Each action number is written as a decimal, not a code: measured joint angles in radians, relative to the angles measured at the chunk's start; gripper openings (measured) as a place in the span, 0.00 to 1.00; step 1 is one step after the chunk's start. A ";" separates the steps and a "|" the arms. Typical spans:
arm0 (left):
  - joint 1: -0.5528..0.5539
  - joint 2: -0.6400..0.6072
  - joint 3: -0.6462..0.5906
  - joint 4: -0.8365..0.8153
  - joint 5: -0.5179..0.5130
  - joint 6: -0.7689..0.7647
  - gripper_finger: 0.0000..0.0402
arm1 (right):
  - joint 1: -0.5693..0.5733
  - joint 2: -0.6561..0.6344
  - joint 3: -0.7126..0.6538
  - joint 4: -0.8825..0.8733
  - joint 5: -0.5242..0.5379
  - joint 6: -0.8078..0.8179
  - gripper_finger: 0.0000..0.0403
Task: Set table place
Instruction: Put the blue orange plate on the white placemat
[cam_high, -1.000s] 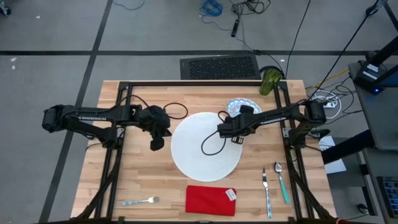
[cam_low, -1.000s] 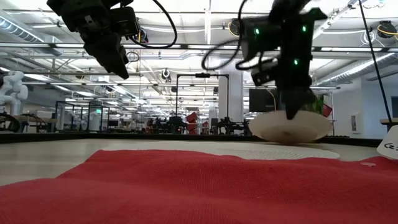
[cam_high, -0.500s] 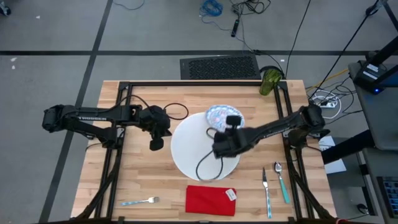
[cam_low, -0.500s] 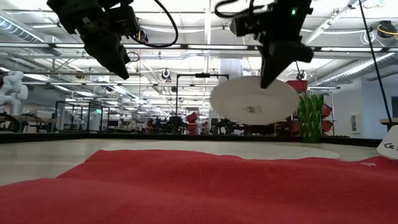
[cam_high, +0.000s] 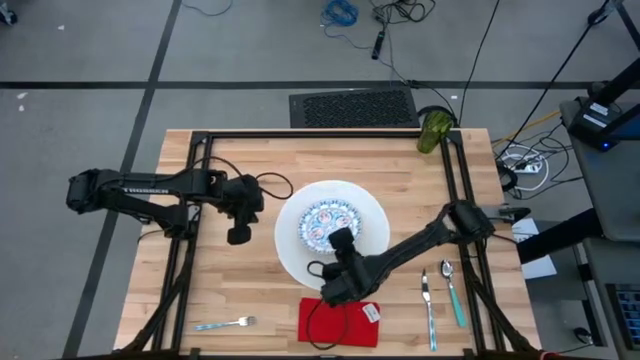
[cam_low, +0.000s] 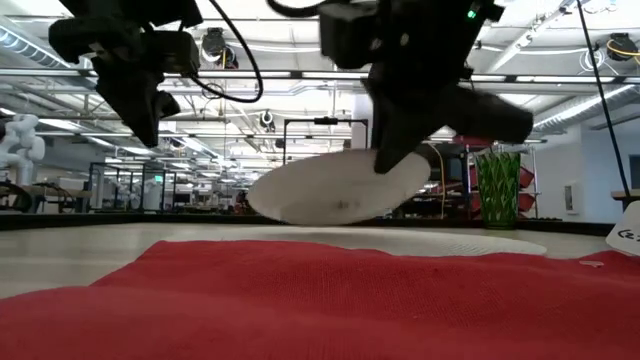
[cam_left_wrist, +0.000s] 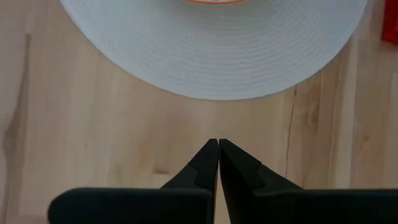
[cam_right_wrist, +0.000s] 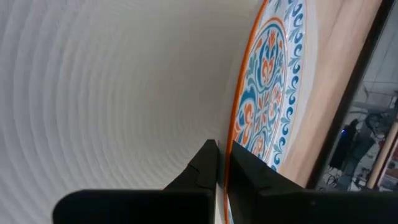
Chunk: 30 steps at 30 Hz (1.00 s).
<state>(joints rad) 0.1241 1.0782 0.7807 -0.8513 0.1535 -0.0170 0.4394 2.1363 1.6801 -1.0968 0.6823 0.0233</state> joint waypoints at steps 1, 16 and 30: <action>0.000 -0.003 0.000 -0.006 0.000 0.000 0.00 | 0.003 0.018 0.013 -0.001 0.002 0.012 0.00; 0.000 -0.019 0.000 -0.005 0.021 0.050 0.00 | 0.003 0.082 0.036 0.015 -0.024 -0.036 0.15; 0.000 -0.019 0.000 -0.002 0.022 0.069 0.00 | 0.056 0.014 0.201 -0.343 -0.064 0.090 0.38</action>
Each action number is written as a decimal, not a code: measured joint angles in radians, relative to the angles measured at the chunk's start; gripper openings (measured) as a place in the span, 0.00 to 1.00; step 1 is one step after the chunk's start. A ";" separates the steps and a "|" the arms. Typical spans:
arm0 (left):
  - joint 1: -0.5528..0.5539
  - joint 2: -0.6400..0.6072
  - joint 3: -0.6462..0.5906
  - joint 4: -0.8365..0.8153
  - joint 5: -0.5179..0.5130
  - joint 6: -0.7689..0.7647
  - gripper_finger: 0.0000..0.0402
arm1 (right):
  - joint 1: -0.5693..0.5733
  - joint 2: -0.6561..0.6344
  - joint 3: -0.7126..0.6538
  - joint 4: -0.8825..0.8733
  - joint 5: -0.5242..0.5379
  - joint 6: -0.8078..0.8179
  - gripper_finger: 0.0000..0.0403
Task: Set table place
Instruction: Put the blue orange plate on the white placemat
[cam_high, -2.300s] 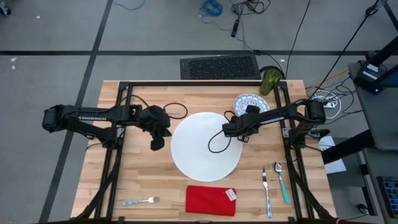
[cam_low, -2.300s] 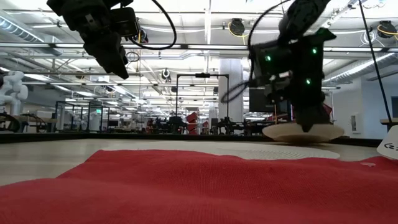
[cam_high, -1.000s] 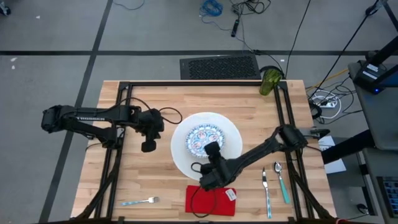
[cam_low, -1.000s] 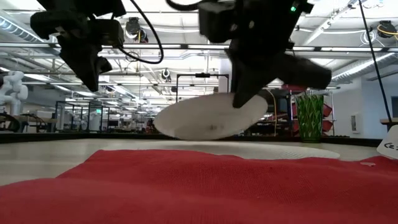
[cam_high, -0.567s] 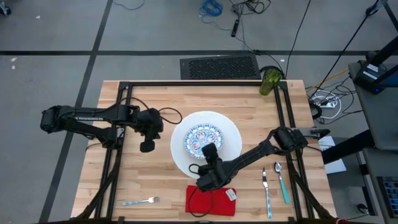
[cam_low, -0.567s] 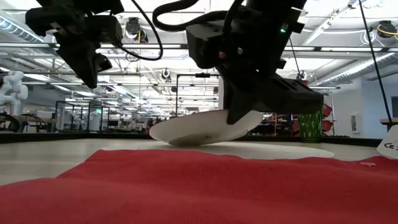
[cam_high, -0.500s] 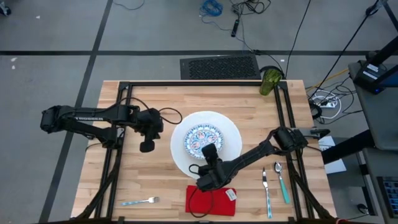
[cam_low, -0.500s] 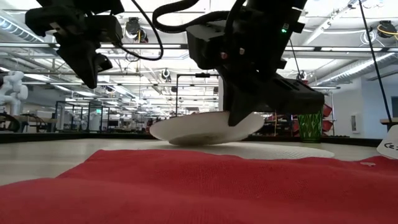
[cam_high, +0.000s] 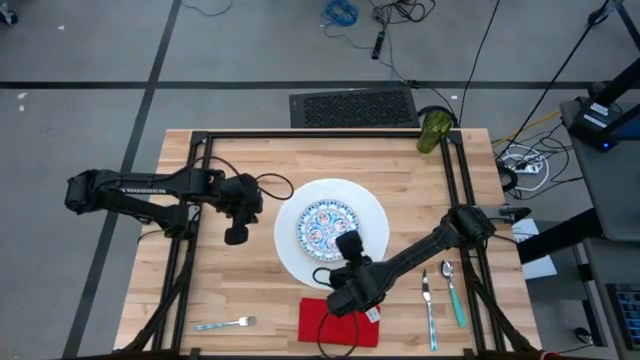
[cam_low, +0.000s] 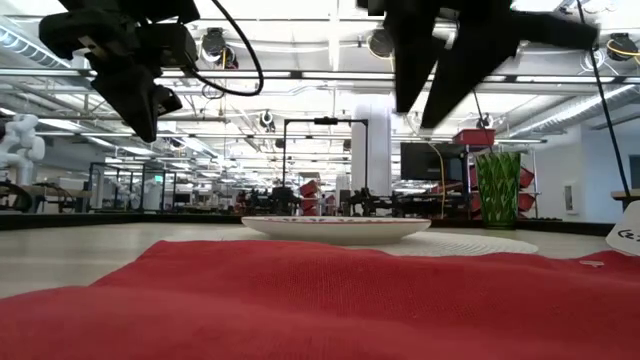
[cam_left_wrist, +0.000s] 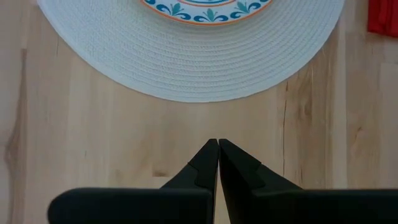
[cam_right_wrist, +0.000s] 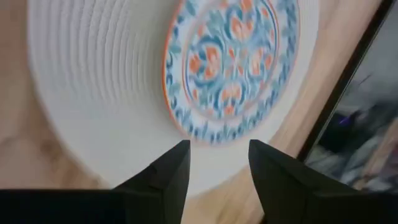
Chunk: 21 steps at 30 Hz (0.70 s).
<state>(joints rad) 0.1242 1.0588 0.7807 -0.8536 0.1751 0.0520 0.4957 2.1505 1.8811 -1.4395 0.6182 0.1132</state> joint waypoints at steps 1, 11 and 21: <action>0.000 0.000 0.000 0.002 0.000 0.008 0.00 | -0.002 -0.007 0.036 -0.051 -0.027 0.055 0.38; 0.000 0.000 0.000 0.138 -0.002 0.016 0.00 | -0.096 -0.105 0.109 -0.131 -0.129 0.927 0.34; 0.000 0.000 0.000 0.196 -0.007 0.008 0.00 | -0.151 -0.104 0.101 -0.127 -0.443 1.156 0.33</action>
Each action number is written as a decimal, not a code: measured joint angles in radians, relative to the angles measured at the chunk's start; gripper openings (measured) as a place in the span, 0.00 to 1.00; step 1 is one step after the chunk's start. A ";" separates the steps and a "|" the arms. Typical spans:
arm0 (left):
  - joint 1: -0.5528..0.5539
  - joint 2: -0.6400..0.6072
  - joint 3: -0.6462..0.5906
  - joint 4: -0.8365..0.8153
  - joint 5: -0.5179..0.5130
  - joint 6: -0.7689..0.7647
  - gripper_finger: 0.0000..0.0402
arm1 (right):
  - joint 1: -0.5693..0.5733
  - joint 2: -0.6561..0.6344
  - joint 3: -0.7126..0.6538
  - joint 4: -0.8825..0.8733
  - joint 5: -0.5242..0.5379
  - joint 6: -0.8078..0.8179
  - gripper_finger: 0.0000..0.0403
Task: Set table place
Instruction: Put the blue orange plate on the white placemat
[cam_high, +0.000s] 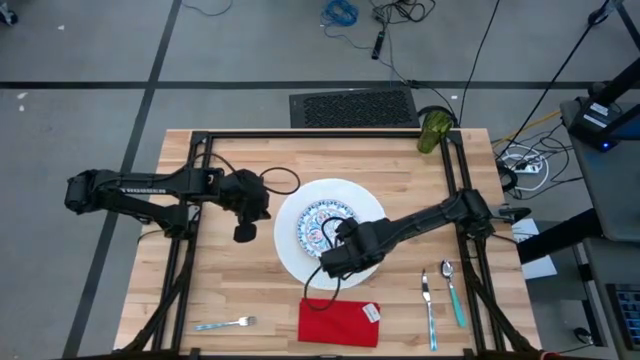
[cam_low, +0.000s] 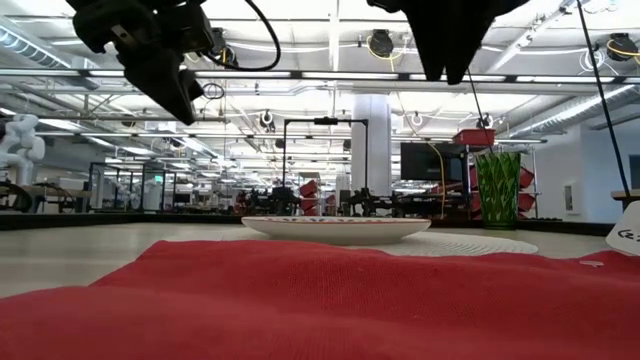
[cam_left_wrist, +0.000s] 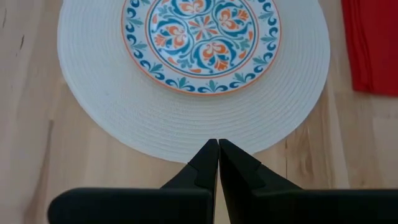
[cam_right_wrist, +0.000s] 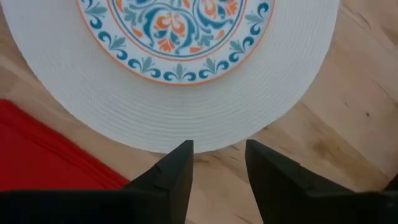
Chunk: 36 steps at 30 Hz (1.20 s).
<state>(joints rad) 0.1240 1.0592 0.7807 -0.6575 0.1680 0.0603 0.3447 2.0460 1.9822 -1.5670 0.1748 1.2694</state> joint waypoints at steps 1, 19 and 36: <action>0.000 0.000 0.000 -0.005 0.000 -0.001 0.00 | 0.002 -0.010 -0.020 0.004 0.000 0.004 0.32; -0.002 0.001 0.000 -0.030 0.001 -0.055 0.00 | -0.190 -0.631 -1.169 1.240 -0.098 0.286 0.09; -0.002 0.001 0.000 0.019 0.002 -0.107 0.00 | -0.456 -0.561 -1.228 1.283 -0.288 0.045 0.43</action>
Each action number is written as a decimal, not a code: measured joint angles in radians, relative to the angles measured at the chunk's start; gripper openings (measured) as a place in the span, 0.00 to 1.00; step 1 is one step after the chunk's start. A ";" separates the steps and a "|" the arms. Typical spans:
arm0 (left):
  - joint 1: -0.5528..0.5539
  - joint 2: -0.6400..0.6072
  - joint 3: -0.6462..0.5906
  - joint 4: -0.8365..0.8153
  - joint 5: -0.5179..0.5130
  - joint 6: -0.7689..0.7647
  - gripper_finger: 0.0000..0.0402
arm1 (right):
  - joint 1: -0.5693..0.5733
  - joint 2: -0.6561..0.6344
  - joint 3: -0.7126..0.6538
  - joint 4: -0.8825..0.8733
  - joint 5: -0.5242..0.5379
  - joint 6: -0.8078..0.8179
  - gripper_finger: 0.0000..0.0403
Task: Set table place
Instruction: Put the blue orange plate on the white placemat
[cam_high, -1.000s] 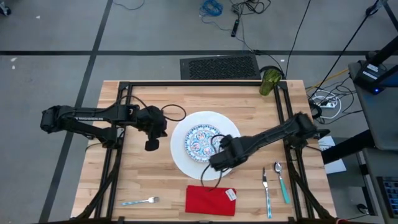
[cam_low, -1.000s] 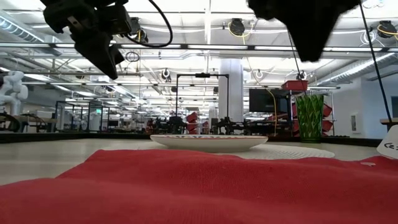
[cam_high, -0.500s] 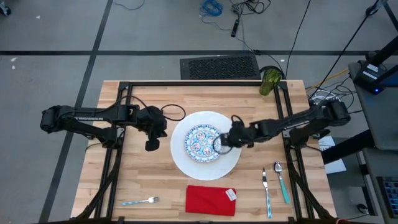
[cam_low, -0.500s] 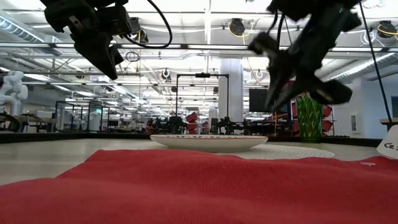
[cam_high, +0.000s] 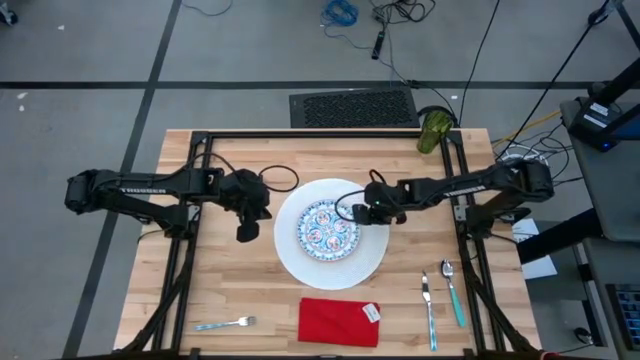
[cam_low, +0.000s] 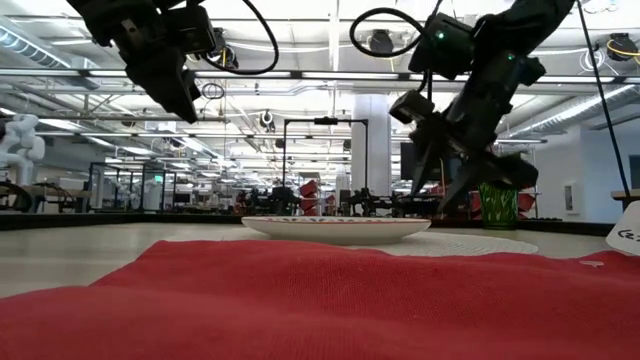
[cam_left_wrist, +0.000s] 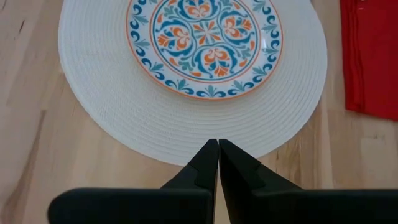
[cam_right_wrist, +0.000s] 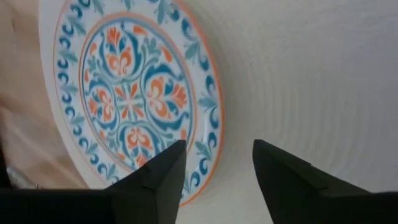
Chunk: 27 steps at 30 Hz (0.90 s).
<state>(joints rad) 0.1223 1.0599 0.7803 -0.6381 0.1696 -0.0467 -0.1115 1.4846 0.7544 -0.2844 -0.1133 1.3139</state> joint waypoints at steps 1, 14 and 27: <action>0.000 0.000 0.000 0.002 0.000 0.000 0.00 | -0.005 0.007 0.000 0.011 -0.023 -0.014 0.44; 0.000 0.000 0.000 0.001 0.001 0.000 0.00 | -0.023 0.116 0.000 0.116 -0.051 -0.045 0.37; 0.000 0.000 0.000 -0.011 0.001 0.000 0.00 | -0.018 0.212 0.001 0.272 -0.078 -0.026 0.22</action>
<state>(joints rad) 0.1223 1.0599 0.7799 -0.6490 0.1707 -0.0464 -0.1299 1.6964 0.7555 -0.0123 -0.1913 1.2880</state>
